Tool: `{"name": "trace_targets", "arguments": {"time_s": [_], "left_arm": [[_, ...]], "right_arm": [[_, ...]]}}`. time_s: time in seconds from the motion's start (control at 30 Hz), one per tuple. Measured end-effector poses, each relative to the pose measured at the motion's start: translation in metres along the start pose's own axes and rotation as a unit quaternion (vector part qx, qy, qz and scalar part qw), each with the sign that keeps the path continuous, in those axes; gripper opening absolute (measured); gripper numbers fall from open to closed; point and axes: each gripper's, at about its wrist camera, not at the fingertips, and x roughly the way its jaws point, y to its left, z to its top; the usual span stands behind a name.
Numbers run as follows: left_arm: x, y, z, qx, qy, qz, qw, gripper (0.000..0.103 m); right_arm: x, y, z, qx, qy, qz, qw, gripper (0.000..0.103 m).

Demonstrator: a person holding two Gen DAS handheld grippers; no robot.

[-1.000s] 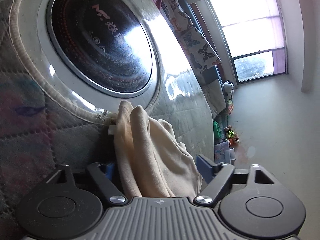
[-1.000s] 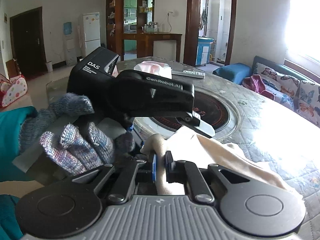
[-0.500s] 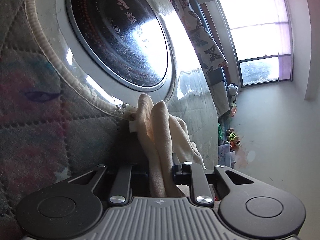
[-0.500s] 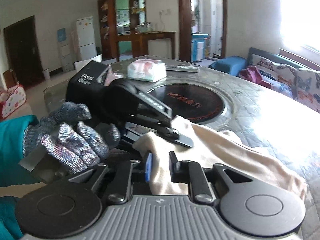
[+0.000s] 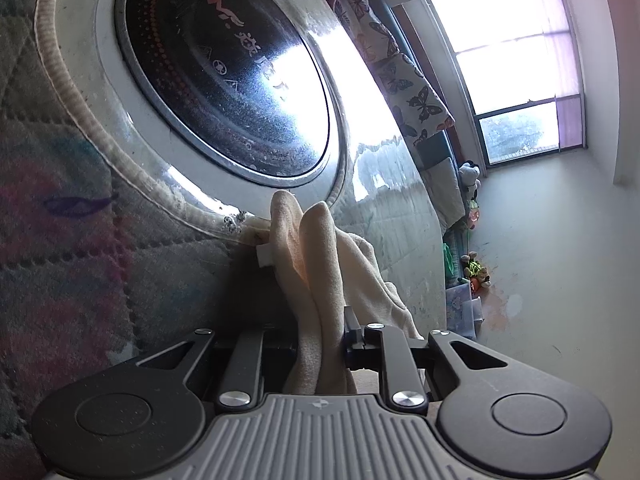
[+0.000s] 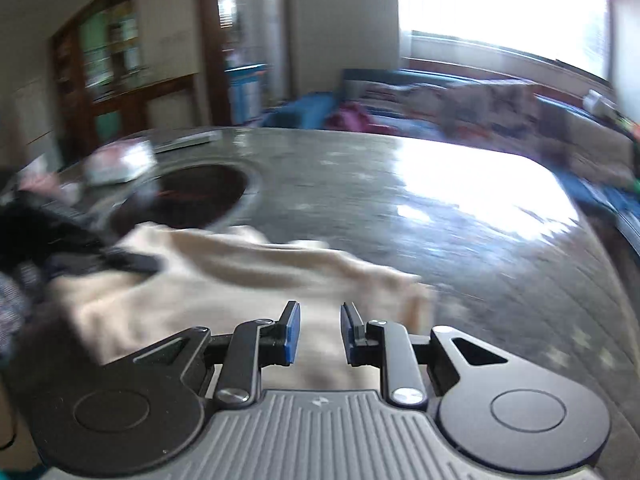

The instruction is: Fold clothes

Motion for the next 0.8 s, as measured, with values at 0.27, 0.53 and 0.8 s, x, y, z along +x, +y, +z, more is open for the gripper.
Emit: {"name": "trace_targets", "arguments": {"time_s": [0.27,0.53,0.8], "left_arm": [[0.004,-0.007,0.0,0.012,-0.002,0.008,0.9999,0.021],[0.008,-0.017,-0.001,0.024,-0.003,0.017,0.9996,0.021],[0.012,-0.025,-0.004,0.041,-0.007,0.025,0.9988,0.021]], "right_arm": [[0.028,-0.06,-0.01,0.082,0.009,-0.037,0.996,0.032],[0.038,-0.073,-0.015,0.122,0.005,-0.018,0.992,0.032],[0.032,-0.069,-0.017,0.129,0.003,-0.006,0.992,0.022]]}}
